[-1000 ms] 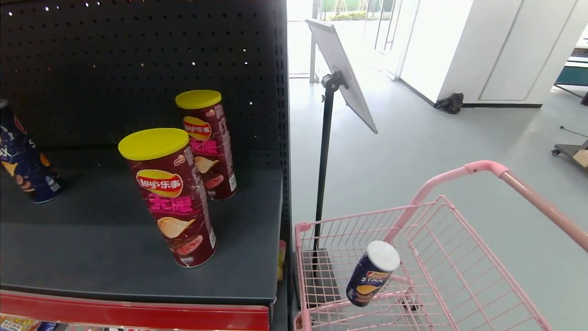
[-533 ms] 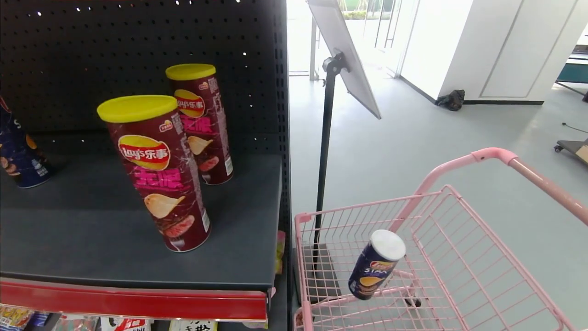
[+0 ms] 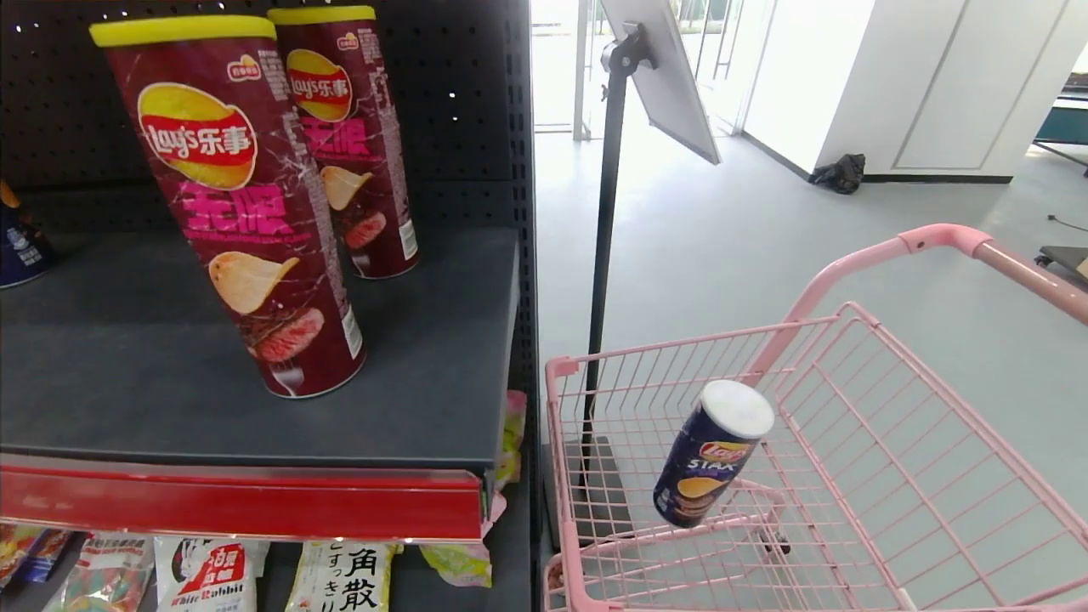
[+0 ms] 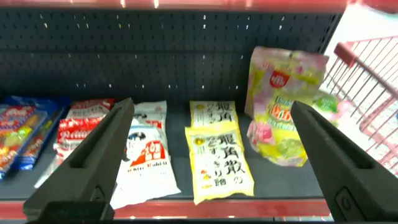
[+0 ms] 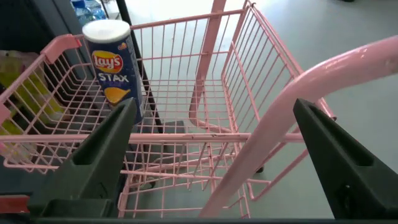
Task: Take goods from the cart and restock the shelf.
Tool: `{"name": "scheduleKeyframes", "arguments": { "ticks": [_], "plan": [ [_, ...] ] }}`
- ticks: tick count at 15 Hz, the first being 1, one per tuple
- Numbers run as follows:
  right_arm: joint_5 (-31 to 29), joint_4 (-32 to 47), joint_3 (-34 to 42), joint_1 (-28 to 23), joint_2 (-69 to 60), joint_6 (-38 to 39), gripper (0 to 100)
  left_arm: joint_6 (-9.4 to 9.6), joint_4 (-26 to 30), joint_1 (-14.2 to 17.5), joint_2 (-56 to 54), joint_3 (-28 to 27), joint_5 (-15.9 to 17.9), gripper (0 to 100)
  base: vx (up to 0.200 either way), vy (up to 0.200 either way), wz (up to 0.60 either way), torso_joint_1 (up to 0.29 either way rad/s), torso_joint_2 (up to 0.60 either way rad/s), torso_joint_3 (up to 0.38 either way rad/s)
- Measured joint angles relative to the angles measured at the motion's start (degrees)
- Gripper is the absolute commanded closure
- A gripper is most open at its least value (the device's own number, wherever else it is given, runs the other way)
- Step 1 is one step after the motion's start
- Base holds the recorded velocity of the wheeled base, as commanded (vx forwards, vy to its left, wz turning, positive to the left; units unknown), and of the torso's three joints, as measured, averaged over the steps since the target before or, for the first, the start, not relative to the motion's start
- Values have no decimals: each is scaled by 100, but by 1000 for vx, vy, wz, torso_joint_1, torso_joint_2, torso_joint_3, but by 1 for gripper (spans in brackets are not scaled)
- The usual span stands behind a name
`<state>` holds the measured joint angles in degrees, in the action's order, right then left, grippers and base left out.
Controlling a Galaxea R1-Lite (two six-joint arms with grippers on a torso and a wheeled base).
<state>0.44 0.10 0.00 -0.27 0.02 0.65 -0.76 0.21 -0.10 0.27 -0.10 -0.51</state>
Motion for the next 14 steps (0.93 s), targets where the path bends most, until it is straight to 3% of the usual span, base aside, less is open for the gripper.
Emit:
{"name": "scheduleKeyframes", "arguments": {
  "ticks": [2, 9, 14],
  "plan": [
    [0, 0, 0, 0, 0, 0, 0, 0, 4, 2, 0, 2, 0, 0, 0, 0, 0, -132, 388, 259],
    [5, 0, 0, 2, 0, -2, 0, -2, 0, 0, 0, 0, 0, 0, -200, 0, 0, -16, 51, 39],
    [5, 0, 0, 0, 0, -11, 0, -2, -5, 2, 0, 0, 0, 0, 0, 0, 0, 0, 0, 0]
  ]
}}
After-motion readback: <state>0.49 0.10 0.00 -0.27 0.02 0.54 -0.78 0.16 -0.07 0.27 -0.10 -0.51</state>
